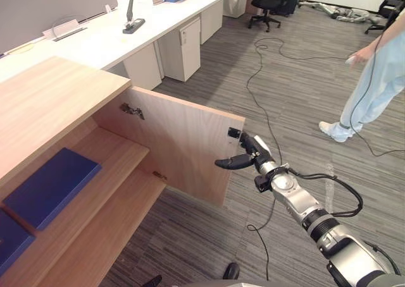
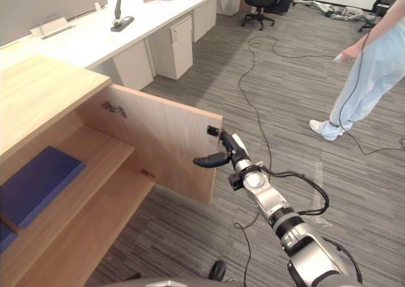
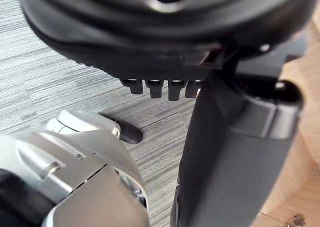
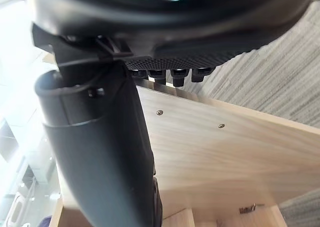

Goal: Walk over to the cabinet, pick up the folder, carry it to the office cabinet, place the folder inside the office cabinet, then close the office cabinet door

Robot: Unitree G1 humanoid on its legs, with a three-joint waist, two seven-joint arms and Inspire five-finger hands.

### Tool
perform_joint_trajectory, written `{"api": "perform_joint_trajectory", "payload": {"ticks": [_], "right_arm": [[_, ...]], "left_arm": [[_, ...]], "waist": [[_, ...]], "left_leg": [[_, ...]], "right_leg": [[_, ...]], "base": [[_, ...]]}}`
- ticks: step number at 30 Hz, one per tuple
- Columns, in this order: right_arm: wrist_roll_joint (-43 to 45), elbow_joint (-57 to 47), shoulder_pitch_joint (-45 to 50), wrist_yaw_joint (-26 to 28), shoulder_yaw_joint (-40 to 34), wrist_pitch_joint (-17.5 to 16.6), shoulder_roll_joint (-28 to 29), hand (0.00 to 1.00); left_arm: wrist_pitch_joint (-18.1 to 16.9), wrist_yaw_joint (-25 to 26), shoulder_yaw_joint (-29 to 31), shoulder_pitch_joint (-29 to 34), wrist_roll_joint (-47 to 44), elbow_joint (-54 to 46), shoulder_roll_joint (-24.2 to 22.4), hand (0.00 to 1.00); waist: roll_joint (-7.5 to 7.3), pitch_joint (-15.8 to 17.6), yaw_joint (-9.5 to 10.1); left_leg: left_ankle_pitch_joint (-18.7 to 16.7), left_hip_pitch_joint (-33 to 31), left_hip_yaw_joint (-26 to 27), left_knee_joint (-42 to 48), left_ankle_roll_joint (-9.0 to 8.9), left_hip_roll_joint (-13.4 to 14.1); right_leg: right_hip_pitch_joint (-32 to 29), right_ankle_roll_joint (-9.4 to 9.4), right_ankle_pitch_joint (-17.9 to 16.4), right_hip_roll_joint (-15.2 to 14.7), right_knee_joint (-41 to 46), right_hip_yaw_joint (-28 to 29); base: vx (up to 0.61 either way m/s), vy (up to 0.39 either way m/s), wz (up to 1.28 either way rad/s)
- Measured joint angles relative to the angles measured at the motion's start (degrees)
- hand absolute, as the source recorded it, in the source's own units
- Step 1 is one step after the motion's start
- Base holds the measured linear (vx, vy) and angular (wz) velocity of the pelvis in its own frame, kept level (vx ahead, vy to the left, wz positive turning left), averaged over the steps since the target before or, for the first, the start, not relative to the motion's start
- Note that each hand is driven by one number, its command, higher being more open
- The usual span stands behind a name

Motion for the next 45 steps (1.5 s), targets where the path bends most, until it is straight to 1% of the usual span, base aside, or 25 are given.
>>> {"api": "perform_joint_trajectory", "payload": {"ticks": [3,6,7,8,9,10,12,13,16,17,23,24,27,33,35,36,37,38,39,40,41,42,43,44,45], "right_arm": [[0.25,-2.59,1.01,0.83,4.40,-0.06,-0.13,1.00],[-0.33,-6.56,1.65,3.11,9.60,-0.14,-2.25,1.00],[-0.56,-8.56,1.64,5.33,11.97,-0.26,-3.65,1.00],[-0.73,-9.67,1.63,6.47,13.21,-0.30,-4.25,1.00],[-1.92,-11.87,1.44,9.05,16.04,-0.43,-5.02,1.00],[-3.14,-13.27,1.05,11.21,18.31,-1.44,-5.18,1.00],[-3.88,-13.76,1.02,14.37,21.07,-2.30,-4.65,1.00],[-4.95,-15.22,1.02,16.52,22.60,-2.44,-4.45,1.00],[-5.66,-19.11,0.92,22.08,26.40,-4.02,-3.87,1.00],[-7.00,-20.71,0.90,23.50,27.42,-4.44,-3.43,1.00],[-7.43,-25.92,0.80,26.58,27.82,-4.60,-8.37,1.00],[-7.68,-26.38,0.80,26.75,27.81,-4.60,-8.99,1.00],[-9.38,-27.84,0.82,27.62,27.79,-4.60,-11.34,1.00],[-9.88,-27.62,1.40,27.84,26.76,-4.64,-11.07,1.00],[-11.97,-26.14,2.60,27.85,25.89,-4.87,-10.51,1.00],[-13.29,-23.41,4.15,27.82,24.34,-5.23,-9.59,1.00],[-14.90,-19.61,5.65,27.72,22.59,-5.26,-8.60,1.00],[-19.13,-15.27,8.40,27.29,19.57,-5.32,-7.42,1.00],[-20.68,-12.87,10.16,27.16,17.49,-5.32,-6.99,1.00],[-23.50,-9.08,13.42,25.95,14.04,-5.06,-5.81,1.00],[-27.97,-5.86,18.10,24.12,8.58,-4.28,-4.27,1.00],[-29.72,-4.22,20.07,23.45,5.53,-4.18,-3.18,1.00],[-31.65,-1.51,22.67,22.56,1.10,-4.12,-1.10,1.00],[-34.53,4.38,25.87,19.29,-7.50,-4.00,3.54,1.00],[-34.91,7.82,26.30,17.73,-11.11,-3.82,5.64,1.00]], "left_arm": [[0.01,0.57,0.07,-0.01,0.84,0.94,0.04,1.00],[-0.04,0.78,0.05,-0.29,1.70,0.98,0.46,1.00],[-0.04,0.93,0.05,-0.41,1.72,1.09,0.61,1.00],[-0.05,1.05,0.05,-0.44,1.72,1.10,0.64,1.00],[-0.07,1.19,-0.05,-0.09,1.73,1.15,0.29,1.00],[-0.33,1.11,0.25,-0.35,1.81,1.19,0.74,1.00],[-0.32,1.22,0.71,-0.52,1.81,1.83,1.12,1.00],[-0.33,1.27,0.77,-0.48,1.80,1.81,1.15,1.00],[-0.34,1.03,2.05,-0.20,1.79,1.69,1.14,1.00],[-0.41,0.94,2.50,0.60,1.59,1.59,1.29,1.00],[-0.84,-0.08,4.42,1.57,1.57,1.48,1.55,1.00],[-0.85,-0.25,4.42,1.68,1.57,1.41,1.65,1.00],[-0.86,-0.62,4.35,1.81,1.58,1.06,1.88,1.00],[-0.85,-0.73,3.77,1.86,1.54,1.03,1.85,1.00],[-0.85,-0.75,2.75,1.81,1.49,0.74,1.76,1.00],[-0.88,-0.86,1.05,1.72,1.29,0.39,1.63,1.00],[-0.92,-0.93,-0.76,1.32,1.10,0.20,1.33,1.00],[-0.99,-1.11,-2.88,1.05,0.85,-0.70,0.86,1.00],[-1.25,-1.24,-3.75,1.06,0.80,-0.98,0.72,1.00],[-1.61,-1.18,-5.55,1.07,0.75,-1.71,0.66,1.00],[-2.22,-0.96,-8.06,0.98,0.91,-2.26,0.54,1.00],[-2.49,-0.74,-9.34,0.74,0.94,-3.04,0.77,1.00],[-2.43,-0.07,-10.55,0.39,2.14,-3.97,1.33,1.00],[-2.41,1.07,-14.12,0.45,6.21,-4.89,2.54,1.00],[-2.39,1.13,-15.44,0.38,7.50,-5.38,3.05,1.00]], "waist": [[-1.03,-0.71,-1.07],[-1.60,-1.15,-1.07],[-1.77,-1.27,-1.02],[-1.85,-1.42,-0.90],[-0.54,-2.80,-0.51],[-1.15,-3.08,-0.29],[-1.12,-4.01,0.47],[-1.28,-4.20,0.94],[-2.83,-4.48,2.37],[-3.53,-4.70,2.21],[-4.75,-5.37,2.12],[-4.72,-5.35,2.03],[-4.54,-5.17,1.75],[-4.39,-5.07,1.96],[-4.09,-4.84,2.20],[-3.80,-4.38,2.43],[-3.62,-3.60,2.22],[-2.78,-2.65,2.20],[-2.26,-2.27,2.22],[-1.95,-2.02,2.08],[-1.33,-1.69,1.63],[-1.40,-1.22,1.35],[-1.49,-1.10,0.76],[-1.97,-0.98,-2.00],[-2.64,-0.94,-2.82]], "left_leg": [[-0.01,-0.45,0.63,1.09,0.02,0.70],[-0.39,-0.71,1.02,1.86,-0.17,1.88],[-1.05,-0.92,1.14,2.23,0.89,2.18],[-1.34,-1.15,1.14,2.44,1.20,2.34],[-2.51,-3.23,0.32,2.91,2.47,4.11],[-2.51,-4.44,-0.18,4.35,1.04,3.68],[-2.42,-4.60,-2.65,4.16,1.06,3.60],[-2.28,-4.89,-3.57,3.87,1.31,2.93],[-2.19,-5.68,-4.61,3.53,1.56,-1.75],[-2.18,-5.73,-4.61,3.17,1.54,-1.98],[-2.22,-5.92,-4.80,3.36,1.54,-2.28],[-2.22,-5.97,-4.80,3.35,1.56,-2.30],[-2.14,-5.78,-4.91,3.16,1.51,-2.12],[-2.08,-5.50,-5.58,2.96,1.43,-2.55],[-2.09,-5.38,-6.16,3.11,1.44,-2.73],[-2.15,-5.36,-6.71,3.57,1.54,-3.25],[-2.15,-5.21,-7.72,4.13,1.64,-4.28],[-2.08,-5.35,-9.62,4.57,1.85,-5.72],[-2.24,-5.48,-11.35,4.75,2.03,-6.34],[-2.79,-5.64,-14.59,5.04,2.95,-7.18],[-2.53,-6.75,-19.65,5.37,3.83,-8.69],[-2.24,-7.35,-22.24,5.72,4.25,-9.45],[-1.84,-8.85,-26.32,5.97,4.10,-10.50],[-0.91,-12.24,-34.79,6.46,3.84,-13.37],[-0.72,-13.48,-37.93,6.44,3.70,-15.03]], "right_leg": [[-0.19,-0.23,-0.16,0.63,-0.01,0.33],[-0.52,-0.25,-0.21,1.85,-0.04,0.91],[-0.63,-0.15,-0.29,2.20,-0.08,1.07],[-0.78,0.24,-0.51,2.40,-0.23,1.24],[-3.16,0.88,-1.60,3.27,2.50,2.18],[-7.72,-3.27,-6.04,2.05,12.86,8.68],[-6.27,-2.84,-6.35,2.55,10.80,6.69],[-5.07,-2.00,-5.76,2.77,7.99,5.95],[-3.50,-1.18,-5.21,2.67,3.57,5.06],[-3.41,-1.15,-5.18,2.70,3.16,4.75],[-3.11,-1.05,-5.13,2.69,2.56,4.26],[-3.05,-0.76,-5.17,2.76,2.28,4.28],[-2.33,1.58,-4.95,3.11,1.39,4.35],[-1.53,2.09,-3.36,2.80,0.45,3.68],[-1.81,1.81,-3.51,2.03,2.32,2.34],[-3.32,-0.16,-5.52,0.37,6.86,1.29],[-4.79,-0.36,-9.00,-2.44,13.44,-0.44],[-6.13,1.60,-13.12,-6.32,21.67,-2.16],[-7.44,1.26,-13.40,-8.00,26.62,-1.26],[-9.43,0.71,-13.75,-10.10,33.39,3.22],[-11.87,0.68,-13.69,-9.99,39.19,13.07],[-13.47,0.95,-14.71,-9.24,41.30,19.04],[-14.04,1.85,-17.32,-6.05,41.50,30.04],[-10.94,6.77,-20.91,-1.91,36.29,47.20],[-9.13,8.34,-21.86,-2.08,32.95,51.42]], "base": [[-0.02,-0.036,-0.10],[-0.04,-0.040,-0.13],[-0.06,-0.037,-0.10],[-0.07,-0.044,-0.14],[-0.05,-0.020,-0.04],[-0.04,-0.041,0.08],[0.01,-0.078,0.30],[0.02,-0.123,0.35],[0.03,-0.081,0.27],[0.04,-0.056,0.10],[0.05,-0.037,-0.02],[0.06,-0.005,-0.15],[0.05,0.004,-0.06],[0.08,0.007,0.08],[0.12,0.036,0.22],[0.08,0.091,0.45],[0.08,0.130,0.87],[0.06,0.097,0.99],[0.04,0.058,1.24],[0.06,0.010,1.64],[0.06,-0.005,1.85],[0.05,-0.030,1.95],[0.02,-0.127,2.69],[0.01,-0.164,2.86],[-0.01,-0.257,3.15]]}}
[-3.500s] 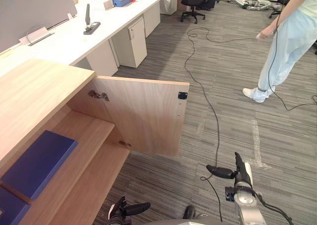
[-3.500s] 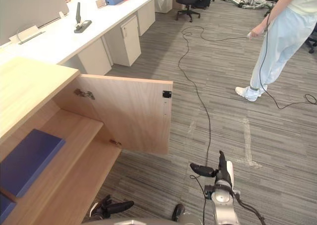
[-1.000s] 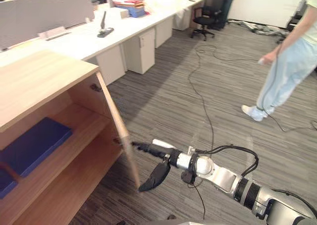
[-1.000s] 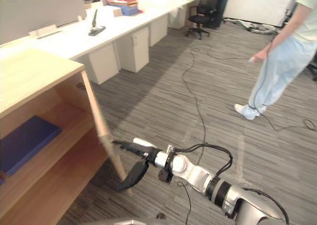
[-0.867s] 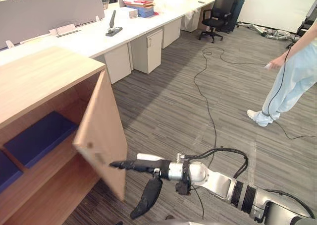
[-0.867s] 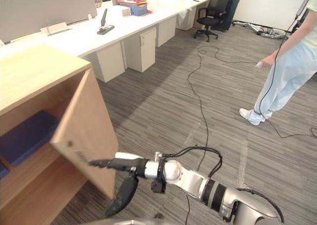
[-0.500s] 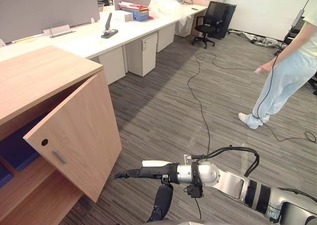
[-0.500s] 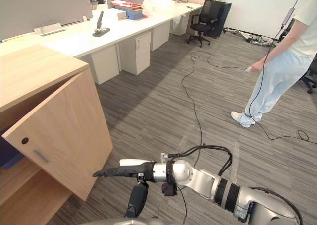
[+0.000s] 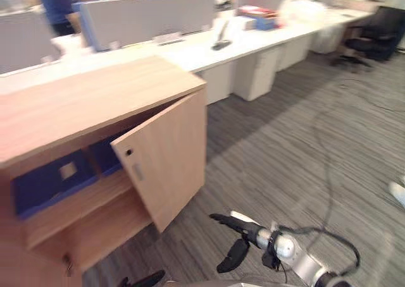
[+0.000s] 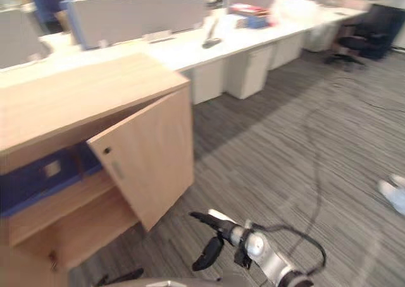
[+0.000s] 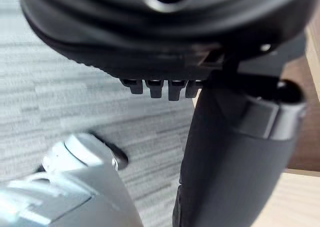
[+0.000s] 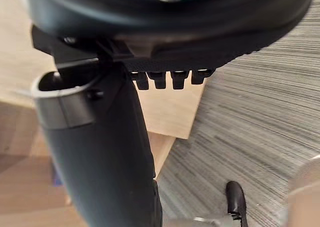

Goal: Walk over to the cabinet, pick up the folder, carry it to the office cabinet, place the folder inside the office cabinet, then close the office cabinet door

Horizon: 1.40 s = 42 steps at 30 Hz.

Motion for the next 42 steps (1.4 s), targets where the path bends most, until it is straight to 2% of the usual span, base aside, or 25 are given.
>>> {"api": "perform_joint_trajectory", "payload": {"ticks": [1,2,4,6,7,12,14,15,16,17,18,19,21,22,24,25,26,27,28,29,30,32,36,39,42], "right_arm": [[-0.38,9.41,-0.95,-3.53,-7.96,0.88,3.29,1.00],[-0.14,18.99,-2.60,-7.27,-15.94,2.77,6.06,1.00],[2.28,28.53,-2.85,-11.55,-21.68,4.71,6.44,1.00],[7.90,32.31,-0.81,-13.94,-24.98,6.33,7.73,1.00],[11.49,32.72,0.33,-15.38,-26.19,6.36,8.22,1.00],[12.60,32.66,1.26,-18.88,-26.65,6.44,9.85,1.00],[12.69,31.79,0.88,-19.00,-26.67,6.09,10.23,1.00],[12.67,31.19,0.44,-18.94,-27.00,5.81,10.61,1.00],[12.60,31.12,-0.42,-18.87,-27.52,5.66,11.10,1.00],[12.50,31.19,-0.93,-18.70,-28.45,5.69,11.55,1.00],[12.23,31.28,-1.35,-18.62,-29.76,5.71,12.30,1.00],[12.14,31.81,-1.54,-18.25,-31.70,5.61,13.35,1.00],[12.21,32.14,-2.00,-17.97,-34.46,5.61,14.55,1.00],[12.31,32.47,-2.87,-17.56,-36.46,5.73,14.67,1.00],[13.36,33.34,-3.78,-17.55,-38.53,5.60,16.14,1.00],[14.47,33.49,-3.67,-17.56,-38.72,5.23,16.58,1.00],[14.61,33.82,-3.69,-17.44,-38.97,4.97,16.62,1.00],[14.66,33.81,-3.70,-17.30,-39.39,4.83,16.61,1.00],[14.95,33.80,-3.69,-16.98,-40.48,4.67,16.44,1.00],[15.45,33.84,-3.67,-16.99,-40.91,4.69,16.32,1.00],[16.86,33.89,-3.75,-16.99,-41.01,4.70,15.86,1.00],[17.83,33.95,-3.82,-16.97,-42.27,4.66,15.85,1.00],[20.93,34.39,-3.26,-17.54,-44.57,4.74,15.64,1.00],[21.16,34.34,-2.82,-17.90,-44.75,4.70,15.90,1.00],[21.12,34.31,-1.66,-17.94,-44.63,4.70,15.96,1.00]], "left_arm": [[0.36,0.13,-1.62,-1.25,1.40,-0.67,-0.14,1.00],[0.43,0.33,-1.91,-1.40,1.34,-1.02,-1.51,1.00],[0.88,1.05,-1.82,-1.38,0.28,-1.42,-2.42,1.00],[1.15,1.97,-0.70,-1.16,-1.61,-2.97,-3.20,1.00],[1.25,1.96,0.02,-0.99,-1.95,-3.99,-3.60,1.00],[1.05,1.15,1.97,-0.78,-3.13,-5.57,-3.84,1.00],[1.00,0.54,2.57,-1.02,-4.25,-5.81,-3.98,1.00],[1.00,0.44,4.03,-1.52,-4.37,-6.16,-4.36,1.00],[1.03,0.35,6.69,-2.05,-4.96,-6.47,-5.18,1.00],[1.06,0.33,7.19,-2.23,-5.70,-6.52,-5.34,1.00],[1.06,0.16,7.57,-2.00,-6.06,-6.54,-5.33,1.00],[1.06,0.02,7.46,-0.96,-6.12,-6.30,-5.32,1.00],[0.95,-0.19,7.42,-0.63,-7.00,-4.32,-5.20,1.00],[1.08,-0.31,7.52,-0.58,-8.40,-2.29,-4.85,1.00],[1.11,-0.38,6.26,-0.04,-9.95,-0.81,-3.45,1.00],[1.08,-0.47,4.82,0.33,-10.48,-0.78,-2.78,1.00],[1.04,-0.50,3.52,0.29,-10.60,-0.74,-2.46,1.00],[0.97,-0.58,3.07,0.25,-10.83,-0.75,-2.43,1.00],[0.81,-0.59,1.99,0.23,-11.75,-0.61,-2.54,1.00],[0.75,-0.63,1.49,0.26,-12.16,-0.30,-2.60,1.00],[0.61,-0.65,1.06,0.11,-13.12,0.15,-2.99,1.00],[0.43,-0.65,1.23,0.19,-14.68,0.43,-3.06,1.00],[0.44,0.30,2.17,0.31,-17.30,-0.12,-3.00,1.00],[0.57,1.36,4.85,0.28,-17.59,-3.16,-3.41,1.00],[0.62,2.59,7.78,0.09,-17.49,-10.03,-3.28,1.00]], "waist": [[0.57,0.88,0.21],[2.39,0.78,1.93],[3.94,0.35,2.04],[3.68,0.55,2.84],[3.16,0.80,3.38],[1.45,1.74,4.44],[1.12,2.28,4.55],[0.67,2.91,4.48],[0.86,3.42,4.22],[1.00,4.21,3.92],[1.06,4.79,4.04],[1.26,4.80,4.21],[1.77,4.74,4.72],[2.20,4.76,5.02],[0.85,4.76,5.09],[0.29,4.40,4.92],[0.35,4.36,4.78],[0.52,4.29,4.64],[1.28,3.89,4.39],[1.75,3.58,4.30],[2.72,3.05,3.67],[3.15,2.79,3.44],[2.77,2.93,1.88],[1.73,2.95,1.76],[1.41,2.77,1.42]], "left_leg": [[0.62,-0.83,-4.98,-0.43,-0.45,-1.36],[1.15,-1.17,-7.77,-1.43,-0.29,-1.25],[2.44,-3.66,-8.96,1.58,0.42,-2.70],[5.11,-3.35,-12.97,-0.87,-2.45,-2.61],[6.28,-3.41,-14.38,-1.97,-2.77,-2.71],[8.11,-3.70,-15.06,-0.85,-2.14,-4.82],[9.77,-4.78,-9.86,-0.36,-0.43,-5.31],[8.36,-6.15,-2.81,1.08,3.45,-4.64],[6.10,-11.35,9.98,8.77,3.59,-1.46],[3.43,-13.43,19.22,14.80,4.50,1.47],[1.04,-13.85,26.06,19.61,5.17,4.08],[-2.97,-12.86,30.60,23.19,4.93,6.02],[-6.39,-11.49,32.09,22.28,5.20,6.33],[-6.72,-10.71,33.73,19.66,7.15,5.30],[-4.11,-8.39,32.35,13.90,7.98,1.15],[-1.59,-6.23,30.93,8.87,8.31,-1.56],[1.28,-3.44,29.18,2.96,8.59,-3.84],[2.91,-2.02,28.37,-0.09,8.63,-4.78],[5.96,0.62,26.78,-5.85,9.03,-6.12],[7.45,2.06,26.02,-8.87,9.01,-6.56],[9.68,3.80,24.38,-13.44,9.12,-7.08],[9.45,3.60,23.96,-13.46,8.74,-7.19],[9.03,3.81,21.76,-13.48,9.04,-7.69],[8.18,3.88,24.47,-13.48,9.50,-7.53],[7.24,4.71,25.94,-13.48,9.46,-7.20]], "right_leg": [[0.94,1.54,-1.11,-0.73,-1.49,-2.20],[1.53,0.72,-0.83,-1.53,-3.11,-5.44],[3.06,-0.46,-1.38,-2.98,-4.28,-12.78],[5.22,-0.85,-2.26,-3.21,-5.12,-18.33],[6.89,-0.81,-2.22,-3.61,-6.59,-21.52],[14.01,-1.46,-2.30,-4.47,-11.12,-32.81],[15.38,-1.81,-2.49,-5.36,-11.72,-37.21],[15.58,-2.20,-2.34,-5.82,-12.09,-40.01],[16.18,-2.26,-2.14,-5.73,-12.93,-43.93],[17.23,-2.15,-1.83,-5.62,-13.66,-46.54],[18.46,-2.03,-1.74,-5.86,-14.16,-48.91],[19.65,-1.71,-1.56,-6.46,-14.98,-52.07],[20.09,-1.04,-1.20,-7.30,-14.96,-54.51],[19.79,-0.53,-1.07,-7.93,-14.37,-55.61],[19.77,-0.14,-0.06,-10.29,-14.18,-56.12],[20.27,-0.66,0.34,-11.48,-15.13,-55.81],[21.06,-0.89,0.74,-11.65,-16.96,-55.78],[21.15,-1.03,0.96,-11.61,-17.72,-55.81],[21.07,-0.75,1.29,-11.49,-18.70,-56.21],[21.38,-0.40,1.61,-11.50,-18.90,-56.29],[21.86,1.03,2.61,-11.36,-19.43,-56.35],[22.05,1.77,3.19,-11.43,-19.54,-56.70],[23.72,1.42,3.53,-11.01,-20.52,-59.32],[23.73,1.36,3.82,-11.06,-21.85,-58.49],[23.79,0.68,4.30,-11.05,-22.01,-56.79]], "base": [[-0.04,-0.244,2.15],[-0.06,-0.230,1.88],[-0.04,-0.159,1.69],[0.06,-0.195,1.66],[0.11,-0.181,1.43],[0.07,-0.100,1.23],[-0.02,-0.035,1.10],[-0.06,0.001,1.25],[-0.05,-0.002,1.44],[0.01,-0.012,1.45],[0.10,0.010,1.44],[0.17,0.062,1.21],[0.20,0.131,0.93],[0.20,0.178,0.82],[0.17,0.174,0.75],[0.14,0.143,0.88],[0.12,0.102,0.89],[0.06,0.023,0.78],[0.00,-0.017,0.55],[0.01,-0.011,0.61],[0.01,0.008,0.44],[-0.01,0.009,0.26],[-0.01,0.001,0.28],[0.00,0.016,-0.23],[0.03,0.024,-0.39]]}}
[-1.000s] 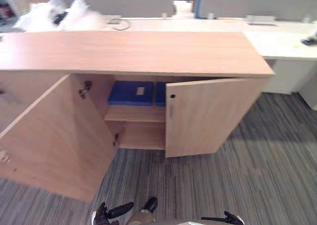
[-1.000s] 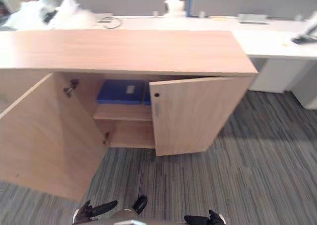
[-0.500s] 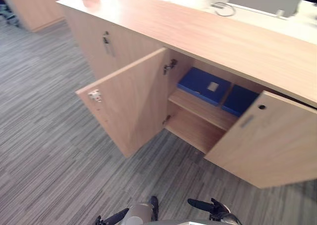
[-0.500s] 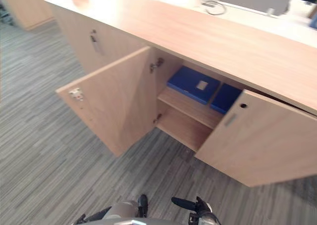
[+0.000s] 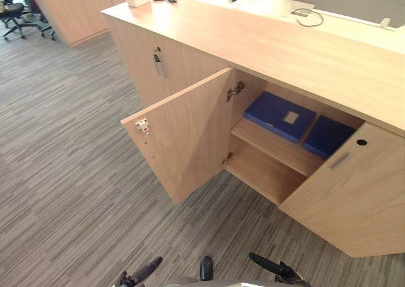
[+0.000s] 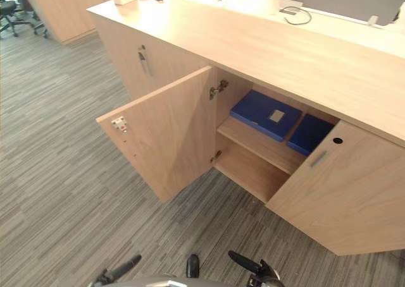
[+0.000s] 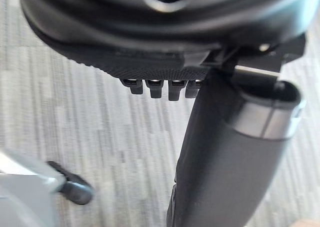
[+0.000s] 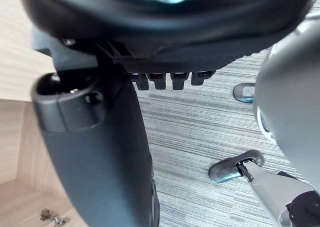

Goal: Walk over to the cabinet, pick up the folder, carry it to the office cabinet, place the folder inside the office cabinet, then close the office cabinet door

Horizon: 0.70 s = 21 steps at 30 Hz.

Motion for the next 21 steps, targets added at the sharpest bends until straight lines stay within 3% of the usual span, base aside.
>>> {"api": "perform_joint_trajectory", "payload": {"ticks": [3,5,11,17,21], "right_arm": [[0.00,-0.10,1.02,-0.03,0.10,-0.10,-0.25,1.00],[-0.09,-0.15,1.21,0.10,-0.07,-0.09,-0.49,1.00],[-2.29,-0.12,1.47,1.24,-2.86,0.23,-0.19,1.00],[-2.25,-0.27,1.56,2.15,-5.21,0.48,-0.03,1.00],[-2.22,-0.42,1.79,2.56,-6.18,0.63,-0.06,1.00]], "left_arm": [[-0.05,1.16,2.81,-2.38,2.02,-6.69,2.87,1.00],[-0.05,1.67,4.07,-5.79,5.90,-8.72,7.68,1.00],[1.11,2.66,6.18,-13.02,11.13,-9.84,19.12,1.00],[2.06,1.44,6.26,-20.13,14.06,-1.48,28.28,1.00],[2.31,-1.25,0.90,-22.96,16.94,0.93,31.68,1.00]], "waist": [[-0.19,-0.27,-0.28],[-0.32,-0.48,-1.24],[0.13,-1.32,-1.26],[1.97,-2.94,-1.31],[2.46,-3.63,-1.22]], "left_leg": [[-0.77,0.96,1.54,0.00,-0.15,0.28],[-1.19,1.50,1.73,0.02,-0.27,0.58],[-1.97,3.89,3.45,0.17,-1.19,1.96],[-2.52,5.31,5.28,0.37,-2.18,3.90],[-2.57,5.67,6.39,0.45,-3.88,5.17]], "right_leg": [[0.05,-0.71,0.48,0.11,0.06,1.57],[0.19,-1.58,1.07,0.40,0.16,2.32],[1.22,-2.53,3.44,1.30,0.31,3.86],[1.59,-2.17,5.53,2.44,0.58,6.16],[1.37,-2.15,5.86,3.31,1.07,7.46]], "base": [[0.05,0.022,-0.29],[0.07,0.019,-0.10],[0.08,-0.004,-0.12],[0.06,-0.049,-0.16],[0.02,-0.092,-0.12]]}}
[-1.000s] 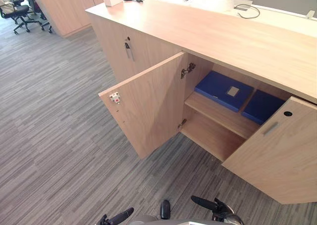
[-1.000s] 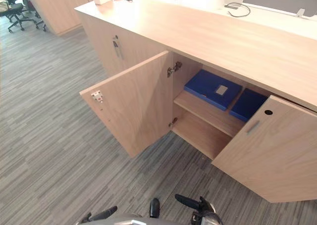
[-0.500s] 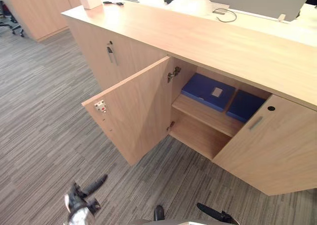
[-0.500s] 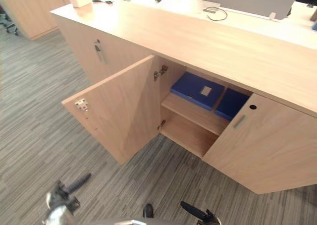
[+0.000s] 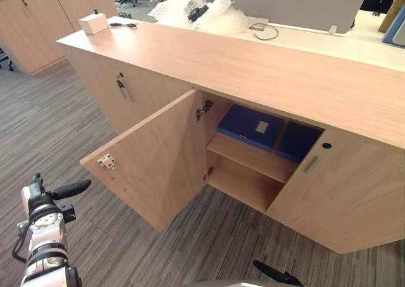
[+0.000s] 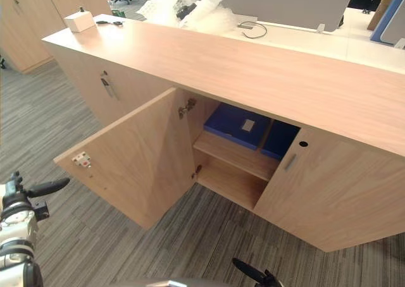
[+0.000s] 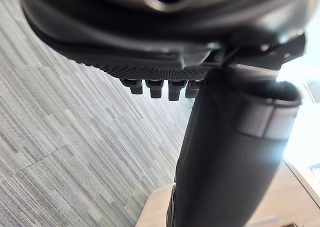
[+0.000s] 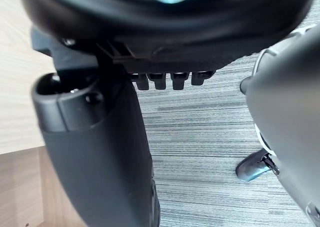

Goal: Walk over to the cabinet, pick up the folder, carry it to the office cabinet, place the folder inside the office cabinet, then close the office cabinet door

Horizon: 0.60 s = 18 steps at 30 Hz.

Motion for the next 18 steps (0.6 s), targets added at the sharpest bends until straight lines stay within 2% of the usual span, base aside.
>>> {"api": "perform_joint_trajectory", "payload": {"ticks": [3,4,5,6,7,8,9,10,12,14,17,18], "right_arm": [[0.11,-0.27,0.69,0.02,-1.30,0.08,0.08,1.00],[0.13,-0.75,1.37,0.06,-1.28,0.06,-0.15,1.00],[0.24,-0.99,1.47,0.11,-1.32,0.01,-1.07,1.00],[0.28,-1.19,1.47,0.21,-1.31,-0.08,-1.33,1.00],[0.07,-1.26,1.37,0.24,-1.19,-0.35,-1.29,1.00],[0.04,-0.99,1.67,0.23,-1.21,-0.41,-0.79,1.00],[0.04,-0.62,1.86,0.23,-1.21,-0.47,-0.55,1.00],[0.05,-0.21,2.47,0.25,-1.29,-0.42,-0.56,1.00],[-0.03,-0.05,2.32,0.11,-1.16,-0.58,-2.07,1.00],[-0.05,-0.03,2.39,-0.09,0.05,-0.62,-3.40,1.00],[-0.04,-0.07,2.85,-0.38,1.66,-0.72,-3.48,1.00],[-0.03,-0.08,3.43,-0.45,1.88,-0.89,-3.23,1.00]], "left_arm": [[0.07,-0.51,-5.77,-1.42,3.38,-0.11,0.47,1.00],[0.23,-0.62,-9.68,-1.46,5.62,-0.88,1.33,1.00],[0.53,-0.61,-13.71,-1.40,7.92,-2.77,2.12,1.00],[0.76,-0.68,-15.50,-1.36,9.28,-3.77,2.83,1.00],[0.97,-0.77,-18.81,-1.31,12.26,-5.70,4.45,1.00],[1.01,-1.08,-22.00,-1.19,16.13,-7.74,6.48,1.00],[1.00,-1.35,-23.89,-1.15,17.57,-8.88,7.61,1.00],[1.01,-1.46,-26.79,-0.91,20.15,-9.99,7.96,1.00],[0.97,-2.09,-31.08,0.64,25.94,-12.72,7.99,1.00],[-1.14,-3.30,-37.15,0.69,33.22,-13.74,7.65,1.00],[-5.53,-3.28,-41.95,0.66,39.95,-16.55,6.92,1.00],[-8.41,-2.56,-44.65,1.06,41.27,-18.75,6.97,1.00]], "waist": [[0.22,-0.79,0.13],[0.58,-1.06,0.16],[2.08,-0.81,0.45],[2.78,-0.70,0.38],[2.44,-0.74,0.49],[0.43,-1.07,1.08],[-0.76,-1.17,1.03],[-1.27,-1.79,0.98],[0.37,-1.87,1.61],[1.47,-1.88,1.26],[1.05,-1.90,0.04],[0.54,-1.69,0.10]], "left_leg": [[0.04,0.03,0.10,0.08,-1.13,1.25],[0.10,0.04,-0.08,0.16,-1.25,2.22],[0.25,-0.12,-0.71,0.22,-1.51,4.37],[0.37,-0.42,-1.23,0.22,-1.81,5.29],[0.59,-0.70,-2.05,0.22,-3.06,6.26],[0.14,-0.73,-2.09,0.21,-4.23,5.50],[-0.08,-0.66,-2.32,0.20,-4.47,4.81],[-0.07,-0.63,-2.97,0.19,-4.46,4.87],[0.18,-0.78,-2.64,0.18,-4.60,5.59],[0.48,-1.11,-1.98,0.11,-4.59,5.80],[0.60,-0.98,-1.64,-0.08,-4.42,5.98],[0.70,-1.16,-1.62,-0.08,-4.27,5.91]], "right_leg": [[-0.71,-0.06,0.08,0.81,1.65,0.80],[-1.85,-0.06,0.08,1.22,4.26,1.10],[-5.80,0.03,-0.72,1.44,10.97,1.40],[-6.67,0.35,-4.09,2.05,10.95,1.23],[-6.72,0.12,-6.16,2.90,2.31,0.87],[-7.06,0.04,0.06,1.60,-5.44,0.91],[-8.09,1.89,1.93,0.01,-5.47,1.19],[-7.32,2.60,0.88,0.03,-5.63,1.52],[-7.38,2.10,0.55,0.89,-6.20,1.67],[-7.54,1.96,0.66,1.23,-7.08,2.20],[-7.45,1.79,1.00,1.47,-7.49,2.46],[-7.40,1.90,1.40,1.51,-8.03,2.48]], "base": [[0.03,-0.118,-0.01],[0.04,-0.115,0.10],[0.03,-0.108,0.15],[0.01,-0.111,0.26],[-0.06,-0.172,0.31],[-0.08,-0.197,0.31],[-0.06,-0.197,0.37],[0.01,-0.167,0.25],[-0.03,-0.165,0.02],[-0.08,-0.068,-0.14],[-0.05,-0.003,-0.09],[-0.04,0.019,-0.01]]}}
